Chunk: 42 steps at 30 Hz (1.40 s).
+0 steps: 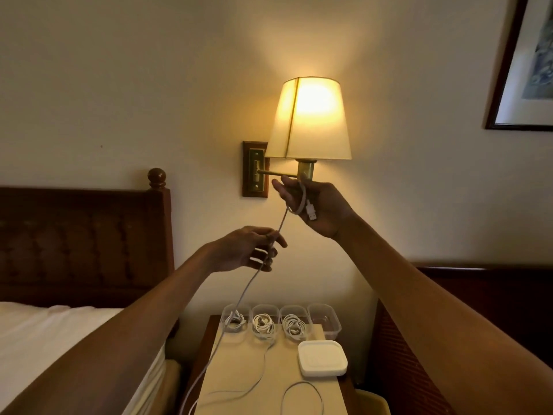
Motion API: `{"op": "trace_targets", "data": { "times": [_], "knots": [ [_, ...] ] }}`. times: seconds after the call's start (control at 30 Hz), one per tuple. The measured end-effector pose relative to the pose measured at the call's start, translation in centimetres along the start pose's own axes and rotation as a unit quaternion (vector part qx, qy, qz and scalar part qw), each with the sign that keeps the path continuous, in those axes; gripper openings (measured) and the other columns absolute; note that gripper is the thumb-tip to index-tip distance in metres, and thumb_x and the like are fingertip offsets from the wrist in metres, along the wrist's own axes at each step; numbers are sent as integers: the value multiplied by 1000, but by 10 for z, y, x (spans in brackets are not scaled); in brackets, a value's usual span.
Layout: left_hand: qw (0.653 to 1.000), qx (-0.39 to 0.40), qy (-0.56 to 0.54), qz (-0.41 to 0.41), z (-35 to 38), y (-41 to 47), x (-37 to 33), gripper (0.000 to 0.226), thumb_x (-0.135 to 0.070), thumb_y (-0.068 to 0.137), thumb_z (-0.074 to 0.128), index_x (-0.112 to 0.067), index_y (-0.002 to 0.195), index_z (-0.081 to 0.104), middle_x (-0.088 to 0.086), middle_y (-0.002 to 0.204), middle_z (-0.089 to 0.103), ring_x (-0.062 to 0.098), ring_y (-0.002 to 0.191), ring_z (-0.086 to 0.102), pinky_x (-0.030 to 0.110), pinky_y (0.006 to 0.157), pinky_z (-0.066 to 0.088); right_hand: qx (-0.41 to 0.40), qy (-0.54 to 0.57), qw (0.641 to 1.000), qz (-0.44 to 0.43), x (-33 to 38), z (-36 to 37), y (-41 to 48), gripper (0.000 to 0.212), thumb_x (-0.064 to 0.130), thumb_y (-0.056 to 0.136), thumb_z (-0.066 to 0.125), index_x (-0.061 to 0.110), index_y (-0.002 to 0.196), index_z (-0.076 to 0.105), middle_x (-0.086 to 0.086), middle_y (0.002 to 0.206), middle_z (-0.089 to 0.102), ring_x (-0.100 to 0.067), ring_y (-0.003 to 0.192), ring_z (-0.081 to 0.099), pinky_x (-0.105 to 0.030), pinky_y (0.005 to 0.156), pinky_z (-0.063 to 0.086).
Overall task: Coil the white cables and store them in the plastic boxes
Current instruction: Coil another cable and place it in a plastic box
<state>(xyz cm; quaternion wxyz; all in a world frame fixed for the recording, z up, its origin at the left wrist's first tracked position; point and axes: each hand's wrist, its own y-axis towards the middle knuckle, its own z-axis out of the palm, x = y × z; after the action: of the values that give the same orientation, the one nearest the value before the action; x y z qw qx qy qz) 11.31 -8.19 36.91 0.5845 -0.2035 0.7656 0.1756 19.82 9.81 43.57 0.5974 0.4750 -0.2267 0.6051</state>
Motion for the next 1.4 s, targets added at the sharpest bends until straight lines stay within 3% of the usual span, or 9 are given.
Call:
{"op": "trace_targets", "data": {
  "times": [0.17,0.27,0.4,0.53,0.7,0.83,1.1,1.27,1.4],
  "knots": [
    [991,47,104,-64,21,-4,-10,35,-34,107,34,-12,123,57,14,90,65,30,89,67,46,89,54,-101,-118,986,-67,-4,-8,19,47,27,106,32,-2,143,35,-18,141,52,-36,131,49,-39,90,54],
    [981,33,175,-73,20,-10,-27,31,-29,107,37,-15,125,57,11,85,62,25,81,61,39,79,55,-178,-221,955,-90,-6,-17,20,41,26,106,33,0,134,46,-17,147,44,-36,138,39,-40,107,38],
    [946,-9,324,-26,19,-13,-57,26,-22,103,48,-11,121,64,7,84,60,16,73,52,29,66,46,-206,-401,891,-56,-15,-27,18,44,30,106,33,0,134,48,-28,142,44,-42,134,40,-49,113,34],
    [912,-55,401,56,9,-14,-80,19,-21,97,60,-9,108,71,2,85,65,11,73,57,25,64,46,-131,-532,836,17,-25,-24,8,43,28,107,31,-9,109,54,-22,103,63,-32,100,63,-48,94,46],
    [870,-140,449,145,-10,-12,-103,16,-18,89,71,-12,103,75,-3,92,71,8,81,64,21,68,49,-46,-456,878,137,-24,-21,2,58,34,107,20,-11,117,57,-25,114,67,-21,74,67,-23,69,55],
    [860,-188,441,174,-31,-7,-96,16,-21,88,73,-13,102,75,-2,94,71,7,86,64,23,71,47,-11,-304,941,148,-16,-15,-5,66,41,106,18,-9,105,61,-13,84,69,-11,47,44,-15,41,36],
    [865,-259,385,193,-33,4,-55,28,-35,96,56,-14,97,74,0,98,69,17,98,61,33,81,49,57,-66,985,151,-8,-7,-11,47,37,105,28,4,91,60,1,57,49,-7,33,32,-11,37,26],
    [939,-212,249,102,-14,10,-43,24,-25,103,49,-14,103,70,-1,71,54,12,60,45,24,53,37,36,6,996,81,-9,2,-8,37,32,105,34,3,101,58,-2,67,58,-7,41,45,-10,43,39],
    [960,-155,234,17,7,7,-35,32,-33,106,40,-16,101,67,9,71,55,18,56,52,29,51,46,-38,-56,998,-13,-10,5,-1,46,35,105,34,0,120,59,-13,115,69,-19,94,70,-18,71,57]
  ]
}}
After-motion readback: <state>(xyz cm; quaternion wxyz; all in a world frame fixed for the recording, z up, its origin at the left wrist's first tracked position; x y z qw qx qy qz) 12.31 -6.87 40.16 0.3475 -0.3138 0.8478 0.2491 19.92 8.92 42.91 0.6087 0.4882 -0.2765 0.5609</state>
